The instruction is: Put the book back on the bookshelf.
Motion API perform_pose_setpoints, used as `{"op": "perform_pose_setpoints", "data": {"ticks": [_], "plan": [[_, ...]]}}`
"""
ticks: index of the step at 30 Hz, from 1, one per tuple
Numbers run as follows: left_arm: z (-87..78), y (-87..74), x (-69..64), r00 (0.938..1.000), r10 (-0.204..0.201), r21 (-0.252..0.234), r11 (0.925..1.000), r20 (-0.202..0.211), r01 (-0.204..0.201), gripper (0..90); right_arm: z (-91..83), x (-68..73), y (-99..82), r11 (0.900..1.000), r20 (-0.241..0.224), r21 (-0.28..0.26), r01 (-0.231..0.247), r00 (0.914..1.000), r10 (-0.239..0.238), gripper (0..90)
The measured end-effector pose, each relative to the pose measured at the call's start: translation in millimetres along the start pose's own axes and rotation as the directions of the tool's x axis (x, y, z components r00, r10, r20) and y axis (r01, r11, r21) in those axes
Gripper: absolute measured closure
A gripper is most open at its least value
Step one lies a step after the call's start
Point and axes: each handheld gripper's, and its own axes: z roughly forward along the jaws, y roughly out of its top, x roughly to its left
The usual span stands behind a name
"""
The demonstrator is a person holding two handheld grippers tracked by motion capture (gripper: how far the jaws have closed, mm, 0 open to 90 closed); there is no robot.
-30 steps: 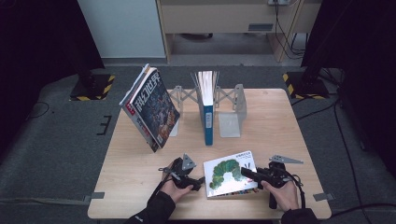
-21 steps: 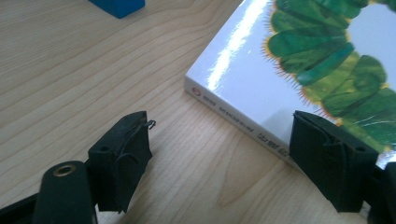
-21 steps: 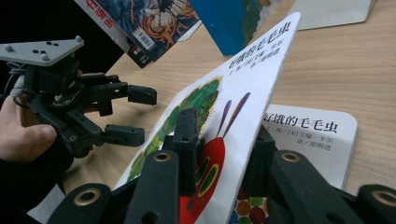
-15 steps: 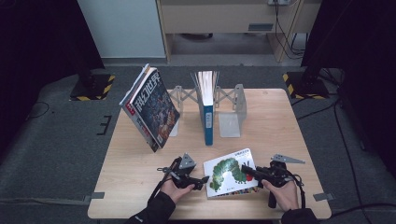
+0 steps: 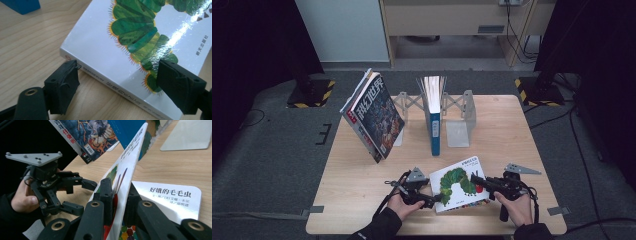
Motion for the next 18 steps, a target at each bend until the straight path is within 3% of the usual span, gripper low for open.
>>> {"op": "perform_pose_setpoints", "data": {"ticks": [6, 18], "plan": [[4.5, -2.0, 1.7, 0.9994, -0.02, -0.005, 0.9998, 0.026, 0.021, 9.3, -1.9, 1.4, 2.0, 1.0, -0.015, -0.007, 0.0, 0.9999, 0.0, 82.5], [11.1, -1.6, 1.9, 0.9973, 0.003, 0.024, 0.9997, 0.073, -0.005, 1.1, -4.8, 3.3, 4.3, 0.9994, -0.027, -0.02, 0.028, 0.9992, -0.029, 82.8]]}}
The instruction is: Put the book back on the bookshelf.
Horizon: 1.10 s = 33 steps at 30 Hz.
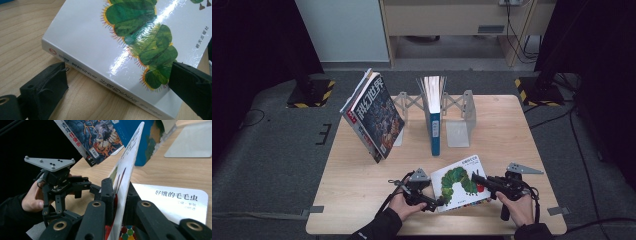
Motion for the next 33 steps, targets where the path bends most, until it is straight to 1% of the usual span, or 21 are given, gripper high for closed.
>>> {"op": "perform_pose_setpoints", "data": {"ticks": [3, 4, 5, 8, 10, 13, 14, 16, 18, 20, 23, 25, 27, 30, 32, 33], "plan": [[0.1, 0.1, 0.0, 1.0, 0.002, 0.001, 1.0, 0.005, -0.002, 1.6, -1.0, 0.2, 0.6, 0.9999, -0.009, -0.005, 0.012, 0.9999, -0.012, 83.3], [0.5, 0.0, -0.4, 0.9996, -0.002, -0.005, 1.0, 0.027, 0.002, 3.4, -1.2, 0.4, 0.5, 0.9998, -0.021, -0.012, 0.016, 0.9996, -0.016, 84.3], [1.4, 0.1, -1.3, 0.9991, 0.003, -0.001, 1.0, 0.043, -0.003, 3.3, -1.1, 0.9, 0.8, 0.9997, -0.033, -0.021, 0.014, 0.9994, -0.015, 84.8], [2.4, 0.6, -2.3, 0.9992, 0.007, 0.004, 1.0, 0.04, -0.008, 1.2, -0.5, 2.0, 1.5, 0.9995, -0.037, -0.027, 0.019, 0.9991, -0.02, 84.6], [2.6, 0.6, -2.3, 0.9993, 0.005, 0.002, 1.0, 0.038, -0.005, 1.6, -0.5, 0.4, 0.4, 0.9995, -0.024, -0.026, 0.02, 0.9995, -0.021, 82.9], [3.1, 1.0, -2.5, 0.9994, 0.006, 0.003, 1.0, 0.033, -0.006, 2.0, 0.3, -2.2, -2.4, 0.9988, 0.015, -0.02, 0.044, 0.9989, -0.044, 78.9], [3.1, 1.1, -2.4, 0.9995, 0.006, 0.003, 1.0, 0.032, -0.006, 2.5, 1.7, -2.4, -3.8, 0.9981, 0.042, -0.01, 0.061, 0.9973, -0.061, 75.7], [3.1, 1.1, -2.7, 0.9996, 0.005, 0.002, 1.0, 0.027, -0.005, 3.1, 3.8, -3.6, -5.9, 0.9971, 0.076, 0.009, 0.076, 0.9942, -0.077, 70.9], [3.0, 1.2, -2.6, 0.9997, 0.007, 0.002, 1.0, 0.022, -0.007, 4.2, 6.2, -5.7, -8.8, 0.9961, 0.105, 0.035, 0.082, 0.9909, -0.085, 66.4], [2.9, 1.3, -2.6, 0.9998, 0.009, 0.001, 1.0, 0.017, -0.009, 5.3, 8.1, -6.6, -10.5, 0.9945, 0.124, 0.058, 0.087, 0.9879, -0.094, 63.3], [2.9, 1.3, -2.7, 0.9999, 0.007, 0.0, 1.0, 0.013, -0.007, 7.1, 13.5, -7.2, -13.9, 0.9888, 0.147, 0.106, 0.106, 0.9817, -0.121, 56.6], [2.9, 1.3, -2.6, 0.9999, 0.007, 0.0, 1.0, 0.013, -0.007, 7.3, 16.4, -7.6, -16.1, 0.9852, 0.157, 0.133, 0.108, 0.9791, -0.129, 54.8], [2.8, 1.3, -2.4, 0.9999, 0.005, -0.001, 1.0, 0.015, -0.005, 7.4, 18.3, -8.6, -18.2, 0.9838, 0.162, 0.15, 0.098, 0.9791, -0.122, 53.8], [2.6, 1.2, -1.7, 0.9998, 0.0, -0.003, 1.0, 0.02, 0.0, 7.4, 19.6, -9.7, -19.1, 0.9836, 0.167, 0.151, 0.1, 0.978, -0.125, 53.8], [2.3, 1.0, -1.2, 0.9997, -0.009, -0.006, 0.9999, 0.025, 0.01, 7.4, 20.7, -10.7, -20.7, 0.9819, 0.172, 0.162, 0.098, 0.977, -0.126, 53.7], [2.2, 1.1, -0.5, 0.9997, -0.006, -0.008, 1.0, 0.024, 0.006, 7.5, 21.2, -10.6, -21.1, 0.9821, 0.172, 0.164, 0.093, 0.9776, -0.121, 53.7]]}}
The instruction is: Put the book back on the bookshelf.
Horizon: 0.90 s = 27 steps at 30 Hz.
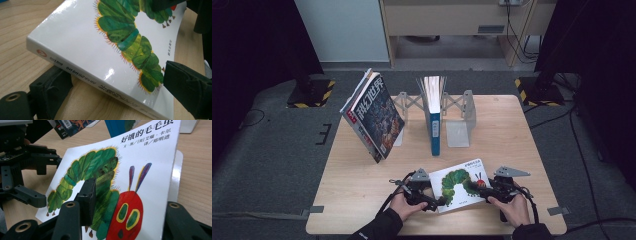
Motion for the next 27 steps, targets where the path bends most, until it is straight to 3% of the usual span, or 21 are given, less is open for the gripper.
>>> {"op": "perform_pose_setpoints", "data": {"ticks": [13, 19, 24, 26, 27], "plan": [[-0.9, -0.2, 2.7, 0.9996, -0.027, -0.011, 0.9996, 0.011, 0.027, 7.6, 6.2, 3.6, -1.3, 0.9999, -0.034, 0.007, -0.008, 0.9994, 0.008, 53.7], [-0.8, 0.6, 2.5, 0.9999, -0.004, -0.004, 1.0, -0.015, 0.004, 10.4, 8.6, 6.1, -0.8, 0.9999, -0.058, 0.001, -0.015, 0.9982, 0.015, 53.5], [-1.0, 0.5, 3.2, 0.9999, -0.013, -0.007, 0.9999, -0.009, 0.013, 10.9, 9.0, 6.4, 0.0, 0.9999, -0.063, 0.009, -0.008, 0.998, 0.009, 48.6], [-1.6, 0.4, 4.2, 0.9998, -0.02, -0.011, 0.9997, -0.004, 0.02, 12.4, 8.5, 6.6, 1.8, 0.9997, -0.04, 0.013, 0.021, 0.999, -0.021, 45.3], [-1.7, 0.4, 4.7, 0.9998, -0.022, -0.012, 0.9997, -0.002, 0.022, 13.3, 8.1, 7.3, 3.0, 0.9998, -0.039, 0.018, 0.007, 0.9992, -0.007, 43.0]]}}
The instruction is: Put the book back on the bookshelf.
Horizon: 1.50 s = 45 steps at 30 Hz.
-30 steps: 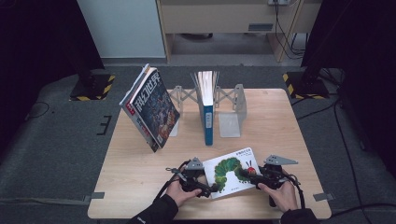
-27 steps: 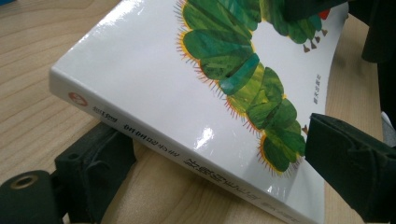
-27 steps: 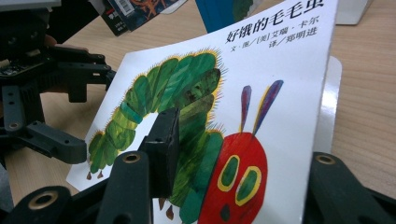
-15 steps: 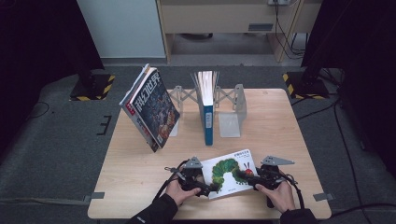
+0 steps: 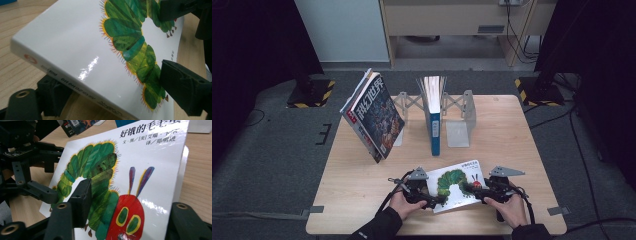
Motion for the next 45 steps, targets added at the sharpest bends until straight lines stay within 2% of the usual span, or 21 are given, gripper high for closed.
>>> {"op": "perform_pose_setpoints", "data": {"ticks": [3, 5, 8, 13, 14, 16, 20, 22, 25, 32, 33, 38, 42, 45], "plan": [[-0.7, -0.2, 1.2, 0.9999, -0.013, -0.005, 0.9999, 0.004, 0.013, 16.4, -2.1, -1.6, 1.7, 0.9999, 0.038, -0.017, -0.003, 0.9993, 0.004, 38.0], [-1.1, -0.1, 2.1, 1.0, -0.007, -0.005, 1.0, 0.001, 0.007, 18.3, -4.9, -4.7, 2.4, 0.9995, 0.061, -0.03, -0.008, 0.9981, 0.009, 37.4], [-1.2, -0.2, 2.1, 0.9999, -0.012, -0.006, 0.9999, -0.001, 0.012, 20.3, -7.1, -7.0, 2.0, 0.9997, 0.096, -0.023, 0.008, 0.9953, -0.006, 37.6], [-1.7, -0.4, 3.1, 0.9998, -0.018, -0.009, 0.9998, 0.002, 0.018, 21.8, -9.1, -9.2, 1.6, 0.9997, 0.127, -0.022, 0.009, 0.9919, -0.006, 36.9], [-0.2, 0.0, 3.9, 0.9998, -0.006, -0.026, 0.9996, 0.016, 0.007, 22.1, -9.7, -10.0, 1.4, 0.9997, 0.139, -0.024, 0.005, 0.9902, -0.002, 34.7], [0.0, 0.2, 4.4, 0.9997, -0.003, -0.03, 0.9996, 0.024, 0.004, 22.4, -10.3, -12.7, 0.0, 1.0, 0.163, 0.0, 0.009, 0.9867, -0.009, 35.6], [0.5, 0.4, 5.4, 0.9992, 0.001, -0.04, 0.9992, 0.039, 0.001, 23.2, -6.8, -14.4, -4.0, 0.9991, 0.163, 0.043, -0.003, 0.9867, -0.004, 37.6], [-2.3, -0.7, 4.8, 0.9993, -0.036, -0.017, 0.9992, 0.008, 0.036, 23.9, -3.5, -12.3, -5.2, 0.9983, 0.154, 0.058, -0.009, 0.9881, 0.0, 35.7], [-3.1, -1.2, 6.4, 0.9985, -0.054, -0.024, 0.9982, 0.013, 0.054, 26.3, -1.8, -11.2, -5.7, 0.9979, 0.165, 0.065, -0.006, 0.9863, -0.005, 36.4], [-3.9, -0.3, 5.2, 0.9982, -0.059, -0.027, 0.9979, 0.008, 0.059, 27.5, -2.7, -11.5, -5.2, 0.9982, 0.17, 0.057, -0.019, 0.9855, 0.009, 39.2], [-4.6, 0.2, 4.6, 0.9976, -0.068, -0.035, 0.997, 0.007, 0.069, 28.6, -3.2, -11.3, -5.0, 0.9983, 0.171, 0.054, -0.024, 0.9851, 0.014, 39.5], [-8.3, 4.8, 2.8, 0.9992, -0.039, -0.058, 0.9976, -0.007, 0.039, 34.8, -6.2, -11.6, -2.6, 0.9998, 0.174, 0.01, -0.017, 0.9846, 0.015, 41.2], [-12.7, 8.7, 2.7, 0.9991, -0.041, -0.09, 0.9952, -0.007, 0.04, 41.4, -8.6, -12.1, -0.1, 0.9998, 0.178, -0.021, -0.004, 0.984, 0.007, 42.5], [-15.4, 10.1, 0.7, 0.9994, -0.034, -0.093, 0.9951, -0.01, 0.033, 44.5, -10.1, -11.9, 1.4, 0.9993, 0.175, -0.037, 0.008, 0.9845, -0.001, 43.1]]}}
